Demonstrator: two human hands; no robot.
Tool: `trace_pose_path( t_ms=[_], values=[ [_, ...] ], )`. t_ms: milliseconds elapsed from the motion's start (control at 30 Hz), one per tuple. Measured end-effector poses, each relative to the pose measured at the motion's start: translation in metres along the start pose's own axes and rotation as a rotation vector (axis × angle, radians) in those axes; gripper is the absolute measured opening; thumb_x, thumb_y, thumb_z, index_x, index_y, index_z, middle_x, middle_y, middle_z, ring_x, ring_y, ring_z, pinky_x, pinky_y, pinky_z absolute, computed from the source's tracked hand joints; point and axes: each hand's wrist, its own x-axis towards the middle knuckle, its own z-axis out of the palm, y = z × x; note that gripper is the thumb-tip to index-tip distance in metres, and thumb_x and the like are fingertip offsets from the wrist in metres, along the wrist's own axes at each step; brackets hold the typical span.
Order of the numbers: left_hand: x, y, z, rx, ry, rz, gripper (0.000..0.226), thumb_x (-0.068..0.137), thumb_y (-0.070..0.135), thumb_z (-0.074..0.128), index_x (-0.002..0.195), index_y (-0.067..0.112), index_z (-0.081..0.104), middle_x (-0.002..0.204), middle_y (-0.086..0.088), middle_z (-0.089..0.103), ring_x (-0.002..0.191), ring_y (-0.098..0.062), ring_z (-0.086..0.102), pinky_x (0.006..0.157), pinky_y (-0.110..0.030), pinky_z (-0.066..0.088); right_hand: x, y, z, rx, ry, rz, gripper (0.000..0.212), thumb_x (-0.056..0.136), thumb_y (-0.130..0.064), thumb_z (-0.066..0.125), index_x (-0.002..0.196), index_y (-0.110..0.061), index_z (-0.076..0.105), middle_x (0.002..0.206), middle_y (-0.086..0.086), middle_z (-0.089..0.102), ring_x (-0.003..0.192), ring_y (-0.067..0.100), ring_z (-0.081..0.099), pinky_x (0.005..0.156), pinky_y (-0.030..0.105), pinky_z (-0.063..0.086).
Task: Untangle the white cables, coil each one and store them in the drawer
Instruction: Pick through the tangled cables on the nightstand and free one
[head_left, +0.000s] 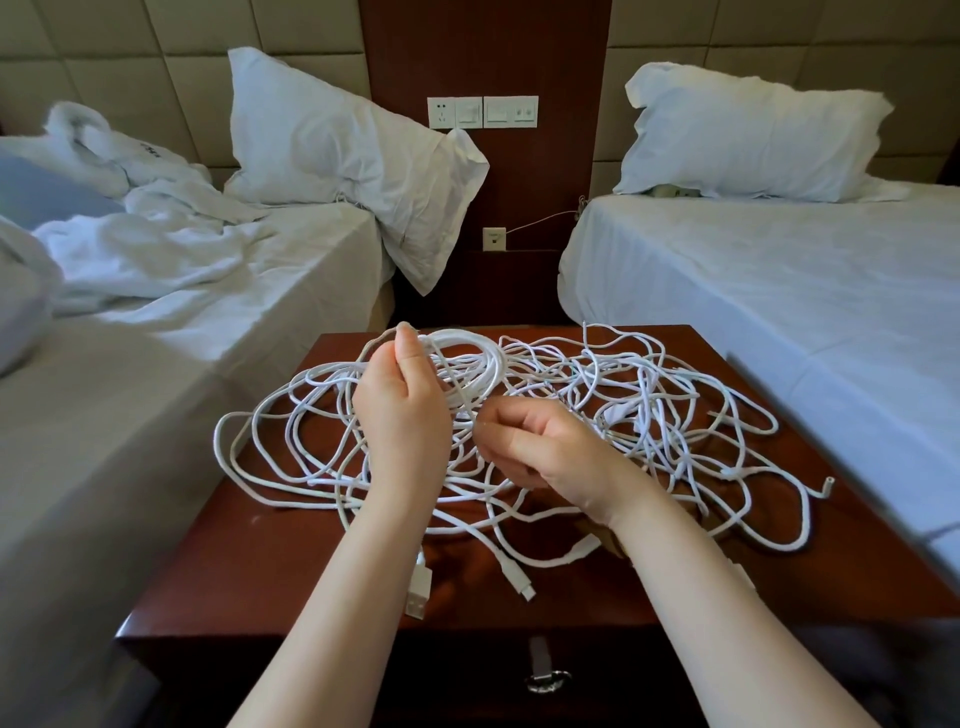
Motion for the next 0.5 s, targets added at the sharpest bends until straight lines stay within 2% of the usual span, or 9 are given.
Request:
trace_pose_path(
  t_ms=[67,133,233,333,400,433,467,500],
  values=[
    [0.003,0.0,-0.001,-0.028,-0.028,-0.024,0.049,0.102,0.032,0.032,0.056,0.015,0.04,0.052,-0.005,0.041,0.052,-0.03,0.042,0.051,-0.044,0.038,0.001,0.001,0.001,0.027,0.039,0.013,0.029,0.101,-0.018,0.047,0.072,-0.016,0.049,0.057,-0.001,0.035,0.05,0.01,0.028,0.048,0.015,0.027],
    [0.006,0.002,-0.004,-0.073,-0.089,-0.068,0.05,0.102,0.033,0.033,0.054,0.02,0.038,0.049,0.003,0.039,0.05,-0.025,0.041,0.051,-0.04,0.037,0.001,0.002,0.002,0.065,0.076,0.014,0.031,0.101,-0.02,0.046,0.07,-0.016,0.044,0.056,0.0,0.034,0.05,0.011,0.027,0.049,0.014,0.029],
    [0.006,0.011,-0.009,-0.167,-0.291,-0.167,0.048,0.104,0.029,0.034,0.058,0.015,0.039,0.044,0.007,0.037,0.039,-0.01,0.036,0.038,-0.022,0.03,0.004,0.005,0.002,0.178,0.124,-0.029,0.036,0.099,-0.023,0.046,0.063,-0.02,0.044,0.054,-0.003,0.034,0.048,0.01,0.026,0.049,0.017,0.027],
    [0.001,0.019,-0.012,-0.178,-0.524,-0.164,0.044,0.103,0.029,0.035,0.061,0.014,0.041,0.043,0.008,0.036,0.037,-0.007,0.032,0.036,-0.017,0.026,0.004,0.005,-0.003,0.24,0.173,-0.063,0.041,0.101,-0.013,0.042,0.062,-0.022,0.052,0.053,0.0,0.031,0.048,0.013,0.023,0.05,0.024,0.022],
    [-0.003,0.023,-0.012,-0.161,-0.659,-0.132,0.042,0.102,0.027,0.036,0.063,0.013,0.042,0.044,0.008,0.036,0.038,-0.006,0.031,0.037,-0.016,0.025,-0.002,-0.002,-0.007,0.189,0.241,-0.072,0.031,0.097,0.0,0.041,0.084,-0.011,0.066,0.057,0.014,0.032,0.047,0.026,0.03,0.05,0.022,0.029],
    [-0.004,0.025,-0.012,-0.153,-0.714,-0.126,0.041,0.102,0.026,0.037,0.064,0.012,0.043,0.047,0.008,0.036,0.039,-0.006,0.031,0.038,-0.015,0.026,-0.005,-0.005,-0.009,0.165,0.287,-0.061,0.026,0.096,0.008,0.041,0.104,0.001,0.065,0.06,0.018,0.039,0.048,0.027,0.044,0.049,0.016,0.036],
    [-0.005,0.026,-0.013,-0.145,-0.766,-0.121,0.041,0.102,0.026,0.037,0.065,0.011,0.044,0.048,0.007,0.036,0.04,-0.005,0.031,0.038,-0.015,0.026,-0.009,-0.006,-0.012,0.169,0.321,-0.068,0.029,0.094,0.013,0.041,0.119,0.012,0.056,0.067,0.019,0.051,0.045,0.011,0.054,0.049,0.009,0.039],
    [-0.006,0.028,-0.013,-0.139,-0.817,-0.118,0.04,0.102,0.025,0.038,0.067,0.007,0.046,0.05,0.006,0.035,0.039,-0.005,0.03,0.038,-0.014,0.025,-0.012,-0.008,-0.013,0.236,0.342,-0.085,0.032,0.094,0.014,0.041,0.125,0.018,0.048,0.064,0.0,0.049,0.048,-0.001,0.058,0.05,0.006,0.042]
  ],
)
